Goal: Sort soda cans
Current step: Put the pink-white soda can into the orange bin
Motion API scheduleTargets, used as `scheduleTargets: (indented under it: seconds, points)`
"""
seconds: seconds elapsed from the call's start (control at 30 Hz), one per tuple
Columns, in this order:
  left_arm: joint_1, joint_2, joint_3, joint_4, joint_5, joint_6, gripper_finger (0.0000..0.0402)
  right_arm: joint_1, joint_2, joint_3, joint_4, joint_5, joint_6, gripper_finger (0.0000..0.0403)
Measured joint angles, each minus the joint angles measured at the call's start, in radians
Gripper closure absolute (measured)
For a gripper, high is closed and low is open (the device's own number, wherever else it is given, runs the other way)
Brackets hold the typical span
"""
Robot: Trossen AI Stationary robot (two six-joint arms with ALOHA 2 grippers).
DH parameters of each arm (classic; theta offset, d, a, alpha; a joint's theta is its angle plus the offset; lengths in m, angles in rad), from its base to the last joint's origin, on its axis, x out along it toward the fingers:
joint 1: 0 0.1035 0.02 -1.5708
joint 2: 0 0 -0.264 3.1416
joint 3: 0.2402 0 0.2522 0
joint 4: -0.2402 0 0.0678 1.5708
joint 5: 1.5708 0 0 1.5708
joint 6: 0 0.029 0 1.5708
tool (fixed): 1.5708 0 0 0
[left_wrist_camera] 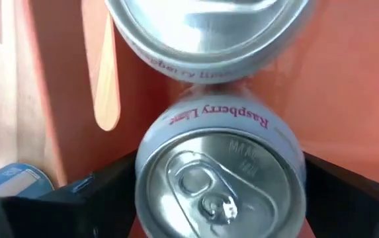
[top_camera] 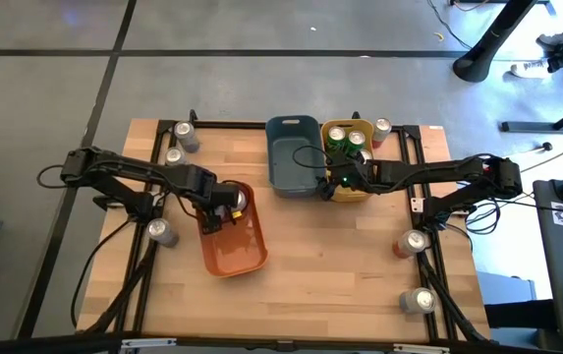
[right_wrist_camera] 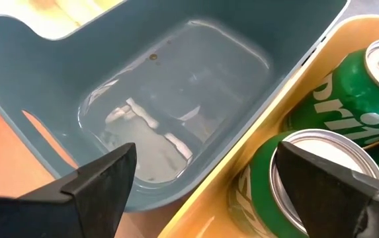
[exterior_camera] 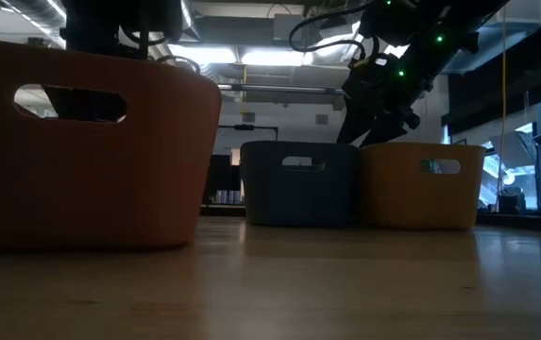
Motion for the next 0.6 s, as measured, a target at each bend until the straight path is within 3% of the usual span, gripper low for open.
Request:
scheduleTargets:
  seconds: [0.3,0.6]
  points:
    - [0.0,-0.01,0.151,-0.161,-0.005,0.003,0.0057,0.0,0.0,0.0,0.0,0.003,0.0,0.0045]
    - [-0.055,-0.198,0.154,-0.097,-0.188,-0.046,0.0057,0.0,0.0,0.0,0.005,-0.011,0.002,0.0045]
